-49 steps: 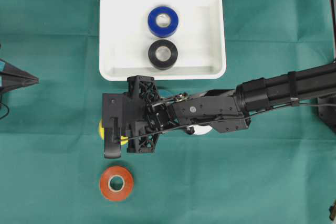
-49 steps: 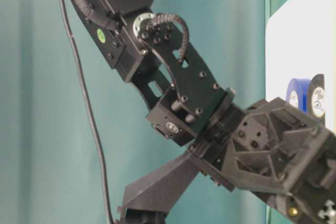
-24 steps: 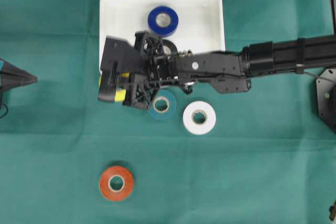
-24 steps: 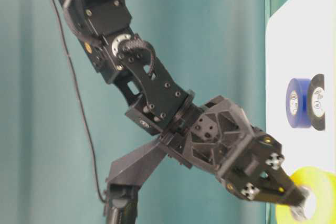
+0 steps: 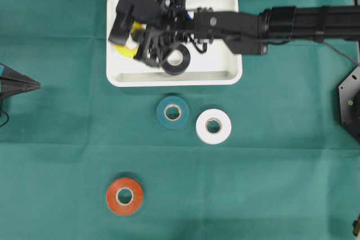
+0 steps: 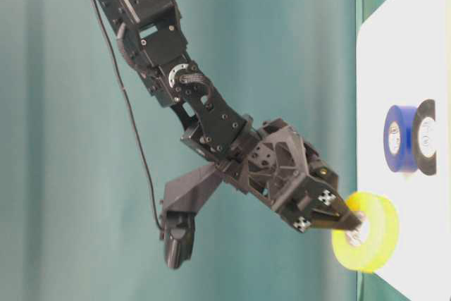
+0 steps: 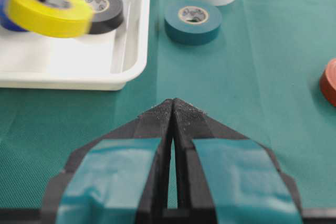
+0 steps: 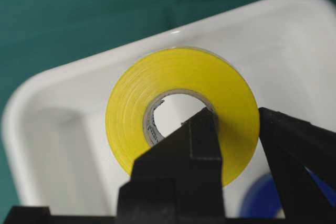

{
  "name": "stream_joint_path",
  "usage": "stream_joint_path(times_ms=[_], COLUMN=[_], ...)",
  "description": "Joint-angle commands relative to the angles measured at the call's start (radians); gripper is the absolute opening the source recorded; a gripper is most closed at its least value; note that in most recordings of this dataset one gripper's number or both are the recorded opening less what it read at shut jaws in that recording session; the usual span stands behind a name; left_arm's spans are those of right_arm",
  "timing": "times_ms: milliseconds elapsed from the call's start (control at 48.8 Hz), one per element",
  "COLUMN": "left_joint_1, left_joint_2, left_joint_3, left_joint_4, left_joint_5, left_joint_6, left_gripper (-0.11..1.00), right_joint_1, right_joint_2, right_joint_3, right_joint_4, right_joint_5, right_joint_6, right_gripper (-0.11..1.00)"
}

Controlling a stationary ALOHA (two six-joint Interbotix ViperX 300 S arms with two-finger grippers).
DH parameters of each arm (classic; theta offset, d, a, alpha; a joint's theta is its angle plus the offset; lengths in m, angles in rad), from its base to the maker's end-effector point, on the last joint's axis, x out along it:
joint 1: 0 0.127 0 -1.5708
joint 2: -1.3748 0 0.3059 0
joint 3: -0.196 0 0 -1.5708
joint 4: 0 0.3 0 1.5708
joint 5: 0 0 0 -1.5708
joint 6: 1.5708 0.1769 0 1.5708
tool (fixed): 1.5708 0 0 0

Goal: Put the tape into the white case with the right arm.
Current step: 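Lift the yellow roll and carry it into the tray's upper-left corner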

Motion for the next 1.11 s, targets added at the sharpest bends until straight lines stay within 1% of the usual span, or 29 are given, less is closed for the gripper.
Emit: stream_joint_path(times_ms=[0, 41, 184, 287, 348, 451, 492, 717, 758, 819, 860, 963, 983, 1004, 1045, 1086], left_joint_1=[0.003, 0.003, 0.003, 0.005, 0.003, 0.003, 0.003, 0.003, 0.003, 0.003, 0.003, 0.003, 0.003, 0.003, 0.003, 0.003], left_joint_2=[0.008, 0.009, 0.009, 0.009, 0.009, 0.009, 0.009, 0.009, 0.009, 0.009, 0.009, 0.009, 0.009, 0.009, 0.009, 0.009], left_joint_3=[-0.012, -0.012, -0.012, -0.012, -0.012, -0.012, -0.012, -0.012, -0.012, -0.012, -0.012, -0.012, -0.012, -0.012, -0.012, -0.012], left_joint_4=[0.003, 0.003, 0.002, 0.002, 0.002, 0.003, 0.002, 0.003, 0.002, 0.002, 0.002, 0.002, 0.002, 0.003, 0.003, 0.003], left_joint_5=[-0.009, -0.009, -0.009, -0.009, -0.009, -0.009, -0.009, -0.009, -0.009, -0.009, -0.011, -0.009, -0.009, -0.009, -0.011, -0.009], left_joint_6=[0.002, 0.002, 0.002, 0.002, 0.002, 0.002, 0.002, 0.002, 0.002, 0.002, 0.002, 0.002, 0.002, 0.002, 0.002, 0.002], left_gripper=[0.0, 0.0, 0.0, 0.0, 0.0, 0.0, 0.0, 0.0, 0.0, 0.0, 0.0, 0.0, 0.0, 0.0, 0.0, 0.0], right_joint_1=[-0.006, -0.008, -0.02, -0.031, -0.029, -0.04, -0.044, -0.051, -0.051, -0.054, -0.054, -0.054, -0.054, -0.054, -0.054, -0.054], right_joint_2=[-0.046, -0.046, -0.043, -0.035, -0.029, -0.014, -0.014, -0.028, -0.028, -0.028, -0.028, -0.028, -0.028, -0.028, -0.029, -0.032], right_joint_3=[-0.009, -0.009, -0.006, 0.008, 0.009, 0.017, 0.021, 0.031, 0.035, 0.04, 0.043, 0.044, 0.044, 0.044, 0.044, 0.044], right_joint_4=[-0.02, -0.034, -0.06, -0.063, -0.064, -0.072, -0.072, -0.075, -0.075, -0.078, -0.081, -0.084, -0.084, -0.084, -0.084, -0.086], right_joint_5=[-0.032, -0.041, -0.044, -0.038, -0.058, -0.127, -0.133, -0.078, -0.074, -0.074, -0.074, -0.08, -0.083, -0.086, -0.091, -0.097], right_joint_6=[-0.005, -0.005, -0.008, -0.002, 0.002, -0.003, 0.0, -0.005, -0.005, -0.005, -0.005, -0.005, -0.005, -0.005, -0.005, -0.006], right_gripper=[0.02, 0.02, 0.02, 0.02, 0.02, 0.02, 0.02, 0.02, 0.06, 0.18, 0.29, 0.59, 0.62, 0.6, 0.54, 0.52])
